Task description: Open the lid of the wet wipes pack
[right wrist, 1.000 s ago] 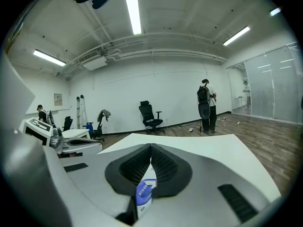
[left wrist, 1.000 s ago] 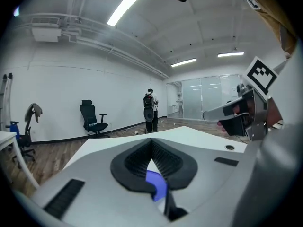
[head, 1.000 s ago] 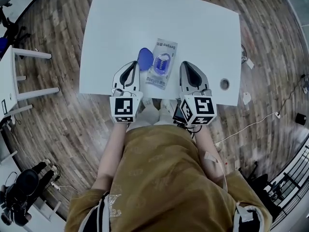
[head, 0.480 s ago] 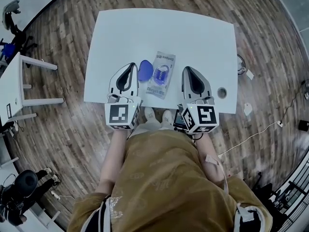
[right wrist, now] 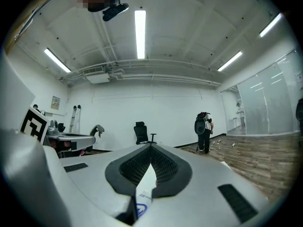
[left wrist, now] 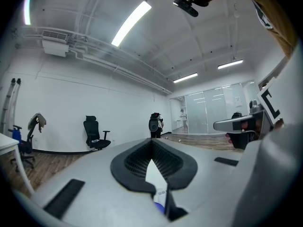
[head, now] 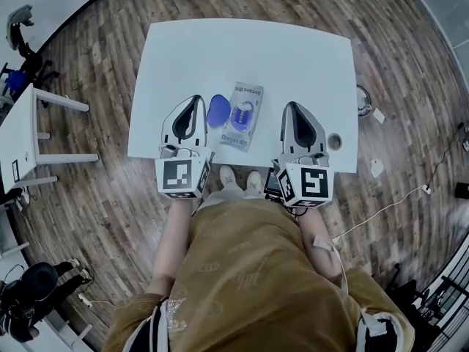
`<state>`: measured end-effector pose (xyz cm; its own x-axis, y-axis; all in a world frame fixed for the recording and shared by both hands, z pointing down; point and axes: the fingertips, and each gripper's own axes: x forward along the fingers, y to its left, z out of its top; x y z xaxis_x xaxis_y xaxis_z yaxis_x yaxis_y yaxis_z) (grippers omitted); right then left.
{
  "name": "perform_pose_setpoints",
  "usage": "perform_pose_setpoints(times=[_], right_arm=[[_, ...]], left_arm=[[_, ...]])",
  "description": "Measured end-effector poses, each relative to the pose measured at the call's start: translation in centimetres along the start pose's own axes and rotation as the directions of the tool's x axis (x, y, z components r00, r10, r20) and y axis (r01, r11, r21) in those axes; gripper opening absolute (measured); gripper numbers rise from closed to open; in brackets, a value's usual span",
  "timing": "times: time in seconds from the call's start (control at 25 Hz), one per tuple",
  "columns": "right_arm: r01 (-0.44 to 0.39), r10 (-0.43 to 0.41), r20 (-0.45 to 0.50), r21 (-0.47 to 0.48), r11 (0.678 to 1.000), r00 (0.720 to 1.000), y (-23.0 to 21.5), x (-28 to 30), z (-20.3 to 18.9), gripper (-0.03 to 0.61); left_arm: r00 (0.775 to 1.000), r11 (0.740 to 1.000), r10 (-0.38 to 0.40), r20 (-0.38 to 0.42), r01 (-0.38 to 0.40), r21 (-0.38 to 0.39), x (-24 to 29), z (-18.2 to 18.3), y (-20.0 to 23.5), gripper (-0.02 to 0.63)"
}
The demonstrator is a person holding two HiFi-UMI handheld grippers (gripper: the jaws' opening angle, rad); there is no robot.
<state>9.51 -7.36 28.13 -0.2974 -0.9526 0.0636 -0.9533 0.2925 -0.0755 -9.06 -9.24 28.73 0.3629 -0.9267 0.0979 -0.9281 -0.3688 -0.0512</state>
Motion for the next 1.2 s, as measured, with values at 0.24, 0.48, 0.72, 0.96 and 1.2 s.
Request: perform_pose_setpoints(times=[0.24,0.48,0.72,0.96,1.2], right_arm=[[0.011,-0.011,0.025,-0.022,1.000,1.000,-0.4,-0.4,0.7,0.009],[0.008,-0.008,0.003,-0.044,0.999,1.000,-0.1,-0.5,0.4,0.009],[0.021,-0.021,-0.012,-0.062,0.998,1.000,-0.5,-0.6,0.0,0.009],[0.025,-0.026,-0.014,-0.060,0.998,1.000,-0.4,-0.2,0.0,0.009],[0.027,-0.029,-0.020,-0.062,0.998,0.999,-0.2,0.2,0.0,0.009]], left_arm=[[1.000,0.999,0.009,0.006,-0.009,0.032,-0.2,0.6,-0.2,0.002],[1.000,0.999,0.013,-0.021,-0.012,0.049,-0.4,0.1,-0.5,0.002],[1.000,0.999,0.015,-0.017,-0.014,0.051,-0.4,0.0,-0.7,0.002],[1.000,0.999,0.015,-0.020,-0.014,0.050,-0.3,-0.1,-0.1,0.002],[0.999,0.999,0.018,-0.028,-0.017,0.043,-0.1,-0.3,0.6,0.002]])
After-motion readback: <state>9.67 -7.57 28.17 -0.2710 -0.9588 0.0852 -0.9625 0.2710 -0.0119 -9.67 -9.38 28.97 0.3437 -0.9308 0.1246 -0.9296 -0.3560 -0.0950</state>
